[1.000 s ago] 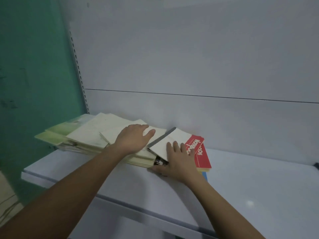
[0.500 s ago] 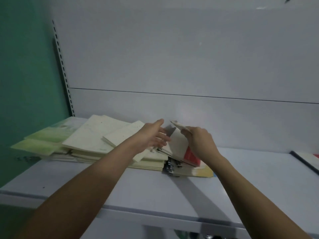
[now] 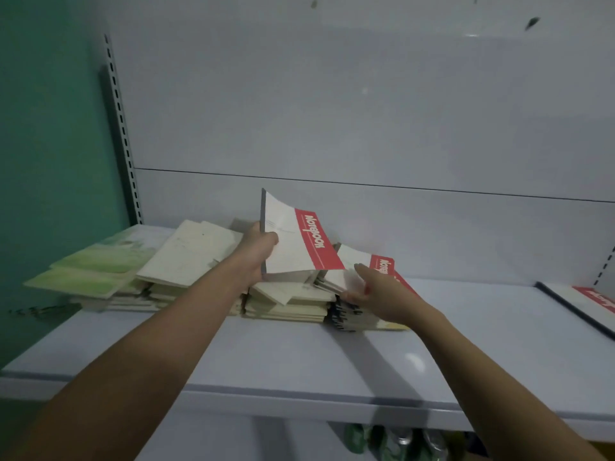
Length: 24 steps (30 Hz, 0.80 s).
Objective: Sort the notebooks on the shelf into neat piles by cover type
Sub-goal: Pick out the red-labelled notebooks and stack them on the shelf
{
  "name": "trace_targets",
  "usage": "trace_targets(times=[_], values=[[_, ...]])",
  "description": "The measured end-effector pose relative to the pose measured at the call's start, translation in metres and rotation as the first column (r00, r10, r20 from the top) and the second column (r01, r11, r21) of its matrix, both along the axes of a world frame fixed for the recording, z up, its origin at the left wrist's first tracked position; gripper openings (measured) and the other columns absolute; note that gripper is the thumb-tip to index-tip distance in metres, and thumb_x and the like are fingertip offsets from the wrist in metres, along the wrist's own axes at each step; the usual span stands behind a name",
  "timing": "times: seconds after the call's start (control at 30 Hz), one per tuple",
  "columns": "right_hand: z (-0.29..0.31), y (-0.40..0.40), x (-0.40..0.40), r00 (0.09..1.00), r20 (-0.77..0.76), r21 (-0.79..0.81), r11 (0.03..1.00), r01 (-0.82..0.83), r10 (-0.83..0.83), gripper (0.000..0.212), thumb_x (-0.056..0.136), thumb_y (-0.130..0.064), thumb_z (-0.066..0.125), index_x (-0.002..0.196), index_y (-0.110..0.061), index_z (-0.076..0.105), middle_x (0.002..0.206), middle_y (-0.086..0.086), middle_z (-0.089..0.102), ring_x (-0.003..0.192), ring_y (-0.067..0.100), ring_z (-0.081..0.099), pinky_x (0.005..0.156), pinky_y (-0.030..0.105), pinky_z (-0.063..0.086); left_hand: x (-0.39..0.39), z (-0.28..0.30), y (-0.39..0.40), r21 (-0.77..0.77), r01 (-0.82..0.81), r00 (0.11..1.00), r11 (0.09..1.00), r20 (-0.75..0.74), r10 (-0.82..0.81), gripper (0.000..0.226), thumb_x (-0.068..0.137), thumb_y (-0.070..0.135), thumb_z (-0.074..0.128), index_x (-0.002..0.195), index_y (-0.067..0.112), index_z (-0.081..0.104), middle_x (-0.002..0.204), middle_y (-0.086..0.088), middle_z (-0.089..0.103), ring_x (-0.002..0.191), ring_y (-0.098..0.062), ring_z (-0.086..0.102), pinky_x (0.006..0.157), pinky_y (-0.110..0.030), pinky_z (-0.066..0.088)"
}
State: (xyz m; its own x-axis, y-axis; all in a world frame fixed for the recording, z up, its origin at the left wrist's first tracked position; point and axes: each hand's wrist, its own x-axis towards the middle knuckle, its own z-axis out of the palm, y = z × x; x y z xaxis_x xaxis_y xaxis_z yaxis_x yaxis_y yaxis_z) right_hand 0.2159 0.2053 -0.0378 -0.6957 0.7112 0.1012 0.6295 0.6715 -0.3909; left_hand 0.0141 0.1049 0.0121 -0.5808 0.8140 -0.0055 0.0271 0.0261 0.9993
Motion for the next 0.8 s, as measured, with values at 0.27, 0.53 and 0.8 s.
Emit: trace_targets(times=[0.27,0.53,0.8], values=[[-0.032,-0.003,-0.017,0.990,0.097,0.520,0.853,0.040,-0.106,0.012,0.096,-0.022,0.044,0.089,-0.016,0.051,0.085,0.005,0.064,0.068,0.028,0.053,0.056,0.033,0.036,-0.015,0.000,-0.010,-0.023,-0.047,0.997,0.999,-0.063,0.046,0.040,0.098,0.000,0.033,0.134,0.012,0.046,0.119,-0.009,0.059,0.101,-0.028,0.057,0.079,-0.042,0.055],[-0.015,0.000,-0.003,0.976,-0.174,0.317,0.931,0.183,-0.132,0.026,0.096,-0.013,0.043,0.090,-0.020,0.067,0.071,-0.003,0.061,0.067,0.022,0.057,0.053,0.027,0.034,-0.021,-0.004,-0.025,-0.045,-0.045,0.999,0.998,0.012,0.046,0.042,0.099,-0.001,0.032,0.138,0.013,0.040,0.122,-0.010,0.056,0.099,-0.027,0.054,0.066,-0.034,0.050],[0.020,-0.051,-0.026,0.969,-0.245,0.578,0.808,0.117,0.035,0.023,0.094,-0.017,0.053,0.108,-0.030,0.066,0.086,0.002,0.070,0.070,0.030,0.059,0.057,0.032,0.036,0.007,-0.007,-0.022,0.015,0.029,0.969,0.999,0.245,-0.032,0.027,0.104,0.017,0.037,0.128,0.016,0.048,0.100,-0.010,0.062,0.084,-0.028,0.061,0.062,-0.040,0.055]])
